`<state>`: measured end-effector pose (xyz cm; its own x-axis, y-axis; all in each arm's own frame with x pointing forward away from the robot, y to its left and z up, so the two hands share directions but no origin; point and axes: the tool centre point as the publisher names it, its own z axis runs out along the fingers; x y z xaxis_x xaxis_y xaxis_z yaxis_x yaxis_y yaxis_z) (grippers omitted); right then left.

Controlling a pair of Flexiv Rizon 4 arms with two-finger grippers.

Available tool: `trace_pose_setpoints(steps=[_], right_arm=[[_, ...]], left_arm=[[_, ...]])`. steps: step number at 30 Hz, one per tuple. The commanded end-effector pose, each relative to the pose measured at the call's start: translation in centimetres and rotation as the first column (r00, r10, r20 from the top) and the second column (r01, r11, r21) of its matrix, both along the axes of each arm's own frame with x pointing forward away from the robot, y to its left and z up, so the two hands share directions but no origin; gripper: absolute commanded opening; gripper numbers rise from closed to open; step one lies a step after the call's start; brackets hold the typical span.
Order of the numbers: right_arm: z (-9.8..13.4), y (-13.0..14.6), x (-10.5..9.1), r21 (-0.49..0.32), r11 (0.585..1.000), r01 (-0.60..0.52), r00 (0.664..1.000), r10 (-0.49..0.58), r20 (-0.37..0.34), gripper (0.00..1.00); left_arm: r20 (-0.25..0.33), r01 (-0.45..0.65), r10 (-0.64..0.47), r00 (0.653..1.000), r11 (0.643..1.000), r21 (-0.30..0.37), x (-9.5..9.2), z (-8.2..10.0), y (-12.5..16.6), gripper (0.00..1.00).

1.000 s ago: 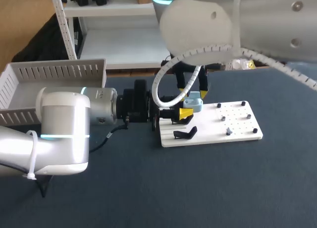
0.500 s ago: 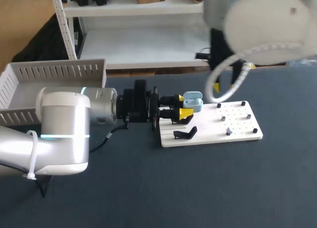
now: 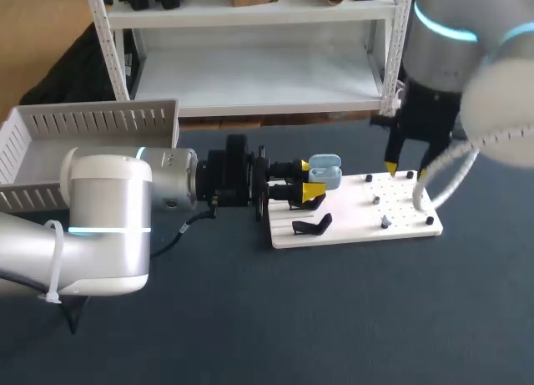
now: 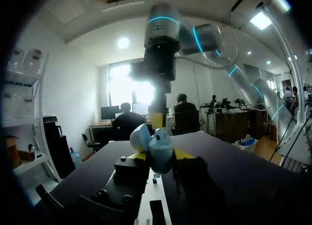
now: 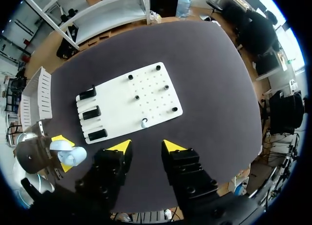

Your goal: Pick up each earbud case from the left stands, insert the matching earbuds, close the lid, and place the case in the box.

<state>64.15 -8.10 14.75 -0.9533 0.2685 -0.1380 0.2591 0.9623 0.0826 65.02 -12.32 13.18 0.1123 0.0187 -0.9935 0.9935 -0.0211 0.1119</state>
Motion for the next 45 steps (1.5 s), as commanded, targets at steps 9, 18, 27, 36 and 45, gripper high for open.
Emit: trace_pose_setpoints(steps=[9,18,27,36,45], right_arm=[[-5.5,-0.2,-0.3,0.086,0.994,0.067,0.997,-0.070,0.032,0.39],[-7.2,0.6,-0.4,0.103,0.990,0.094,0.995,-0.097,0.030,0.38],[-8.8,1.4,0.0,0.077,0.991,0.108,0.994,-0.110,0.020,0.40],[-9.8,1.7,0.5,0.061,0.989,0.138,0.990,-0.139,0.010,0.38],[-9.9,1.5,1.1,0.067,0.982,0.175,0.984,-0.177,0.017,0.36]], left_arm=[[0.002,-0.004,0.004,1.000,1.000,-0.002,-0.1,-0.1,-0.1,0.00],[0.002,-0.004,0.004,1.000,1.000,-0.002,-0.1,-0.1,-0.1,0.00],[0.002,-0.004,0.004,1.000,1.000,-0.002,-0.1,-0.1,-0.1,0.00],[0.002,-0.004,0.004,1.000,1.000,-0.002,-0.1,-0.1,-0.1,0.00],[0.002,-0.004,0.004,1.000,1.000,-0.002,-0.1,-0.1,-0.1,0.00]])
